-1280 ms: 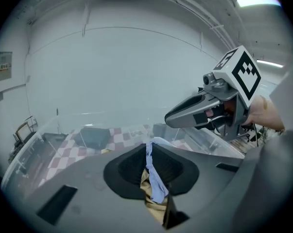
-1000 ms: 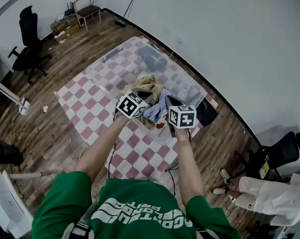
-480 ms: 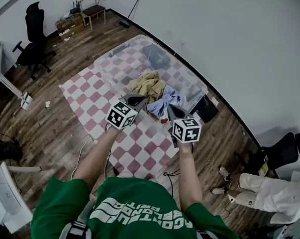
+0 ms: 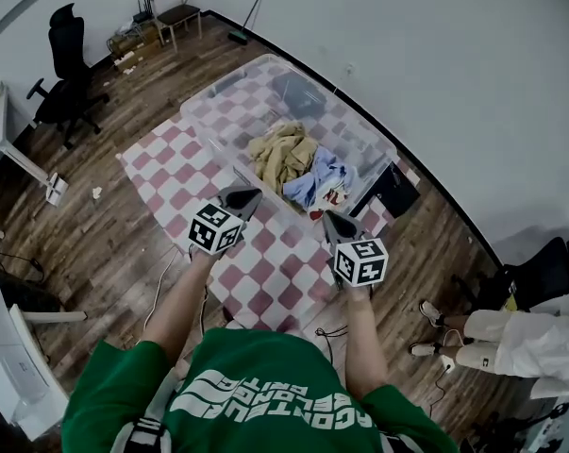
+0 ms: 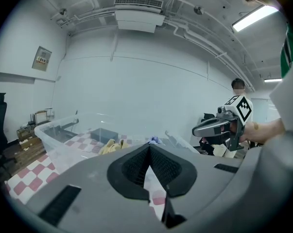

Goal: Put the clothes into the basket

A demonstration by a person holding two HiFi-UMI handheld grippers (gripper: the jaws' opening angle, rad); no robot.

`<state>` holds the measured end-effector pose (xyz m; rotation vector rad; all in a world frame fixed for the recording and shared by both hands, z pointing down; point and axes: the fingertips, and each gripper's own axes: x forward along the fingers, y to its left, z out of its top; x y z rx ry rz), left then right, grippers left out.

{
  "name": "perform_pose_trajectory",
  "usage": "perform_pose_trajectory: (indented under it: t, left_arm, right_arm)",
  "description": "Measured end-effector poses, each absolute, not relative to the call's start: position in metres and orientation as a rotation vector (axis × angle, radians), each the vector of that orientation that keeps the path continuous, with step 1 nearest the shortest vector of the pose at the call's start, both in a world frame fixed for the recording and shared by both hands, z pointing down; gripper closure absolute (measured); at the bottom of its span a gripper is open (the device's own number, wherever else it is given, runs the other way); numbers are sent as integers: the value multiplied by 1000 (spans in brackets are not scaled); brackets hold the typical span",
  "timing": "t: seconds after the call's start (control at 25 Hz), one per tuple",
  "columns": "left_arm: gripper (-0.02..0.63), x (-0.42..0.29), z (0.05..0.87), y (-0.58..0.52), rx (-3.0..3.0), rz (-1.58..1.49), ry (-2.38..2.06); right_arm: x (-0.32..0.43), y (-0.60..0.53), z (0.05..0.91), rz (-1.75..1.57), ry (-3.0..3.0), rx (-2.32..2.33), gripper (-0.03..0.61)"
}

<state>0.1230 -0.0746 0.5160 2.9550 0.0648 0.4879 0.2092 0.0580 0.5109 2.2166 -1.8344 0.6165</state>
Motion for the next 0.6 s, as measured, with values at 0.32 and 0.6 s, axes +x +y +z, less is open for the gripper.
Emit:
perform_pose_trajectory:
  t: [0.32,0.6]
  left_arm:
    - [611,114,519,-67,2947,488,70]
    - [611,113,521,-62,2948,495,76]
  right_arm:
    - [202,76,520,648,-1812,2237,569]
    - [202,85,523,656,-1798,2251,569]
